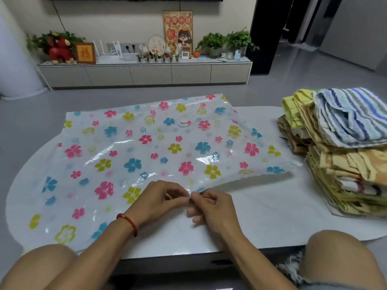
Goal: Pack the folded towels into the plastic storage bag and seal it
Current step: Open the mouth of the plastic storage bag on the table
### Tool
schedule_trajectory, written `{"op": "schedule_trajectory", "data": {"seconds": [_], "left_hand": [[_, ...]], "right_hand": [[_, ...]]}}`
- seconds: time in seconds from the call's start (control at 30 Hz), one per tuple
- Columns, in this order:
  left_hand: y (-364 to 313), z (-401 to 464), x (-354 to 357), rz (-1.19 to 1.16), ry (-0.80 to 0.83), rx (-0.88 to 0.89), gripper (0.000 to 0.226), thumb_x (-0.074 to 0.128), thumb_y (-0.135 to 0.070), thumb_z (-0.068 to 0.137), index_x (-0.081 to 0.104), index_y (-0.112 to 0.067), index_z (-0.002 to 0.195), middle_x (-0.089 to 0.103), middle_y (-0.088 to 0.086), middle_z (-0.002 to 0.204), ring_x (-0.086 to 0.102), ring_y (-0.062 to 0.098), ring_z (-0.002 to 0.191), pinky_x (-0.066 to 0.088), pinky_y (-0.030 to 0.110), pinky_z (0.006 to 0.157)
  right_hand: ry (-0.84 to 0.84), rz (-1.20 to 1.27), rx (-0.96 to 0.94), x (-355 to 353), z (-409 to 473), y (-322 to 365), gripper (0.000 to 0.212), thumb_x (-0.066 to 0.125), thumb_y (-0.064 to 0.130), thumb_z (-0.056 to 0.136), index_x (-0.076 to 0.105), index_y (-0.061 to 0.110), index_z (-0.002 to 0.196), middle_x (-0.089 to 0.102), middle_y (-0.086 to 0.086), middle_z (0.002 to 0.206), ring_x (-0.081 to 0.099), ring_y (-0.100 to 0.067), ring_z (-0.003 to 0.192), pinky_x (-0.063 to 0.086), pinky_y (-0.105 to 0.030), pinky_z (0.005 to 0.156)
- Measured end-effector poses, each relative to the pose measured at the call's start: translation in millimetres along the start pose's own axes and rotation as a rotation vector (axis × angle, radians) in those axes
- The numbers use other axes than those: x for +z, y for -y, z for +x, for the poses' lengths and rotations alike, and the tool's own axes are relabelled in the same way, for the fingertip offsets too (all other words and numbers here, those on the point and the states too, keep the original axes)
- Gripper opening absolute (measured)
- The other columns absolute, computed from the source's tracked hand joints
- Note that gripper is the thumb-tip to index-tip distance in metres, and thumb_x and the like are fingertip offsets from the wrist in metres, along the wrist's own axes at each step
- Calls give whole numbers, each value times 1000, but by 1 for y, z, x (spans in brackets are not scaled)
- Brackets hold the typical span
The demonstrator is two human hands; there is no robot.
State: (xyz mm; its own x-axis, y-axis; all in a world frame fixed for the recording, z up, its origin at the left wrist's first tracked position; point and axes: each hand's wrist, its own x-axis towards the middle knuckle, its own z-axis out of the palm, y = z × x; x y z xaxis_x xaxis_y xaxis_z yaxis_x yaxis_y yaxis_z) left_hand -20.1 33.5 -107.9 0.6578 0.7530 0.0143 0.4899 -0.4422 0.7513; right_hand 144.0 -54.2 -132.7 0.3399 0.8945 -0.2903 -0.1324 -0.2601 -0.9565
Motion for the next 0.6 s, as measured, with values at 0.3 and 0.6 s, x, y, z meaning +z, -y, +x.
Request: {"op": "schedule_trajectory", "data": {"seconds": [0.3, 0.6], "left_hand": [[7, 0, -9, -264, 79, -201, 16, 78, -44, 77, 80, -35, 90, 78, -10, 87, 70, 5, 80, 53, 16, 69], [-6, -6, 11, 352, -128, 173, 10, 58, -26, 92, 64, -20, 87, 61, -12, 75, 51, 8, 67, 41, 24, 65]], "right_hand": [[33, -18, -58, -3, -2, -5, 14, 80, 25, 90, 80, 12, 94, 80, -12, 78, 79, -28, 73, 63, -32, 59], [29, 12, 65, 1, 1, -2, 22, 70, 19, 92, 76, 8, 74, 79, -11, 75, 75, -25, 62, 54, -25, 48]]}}
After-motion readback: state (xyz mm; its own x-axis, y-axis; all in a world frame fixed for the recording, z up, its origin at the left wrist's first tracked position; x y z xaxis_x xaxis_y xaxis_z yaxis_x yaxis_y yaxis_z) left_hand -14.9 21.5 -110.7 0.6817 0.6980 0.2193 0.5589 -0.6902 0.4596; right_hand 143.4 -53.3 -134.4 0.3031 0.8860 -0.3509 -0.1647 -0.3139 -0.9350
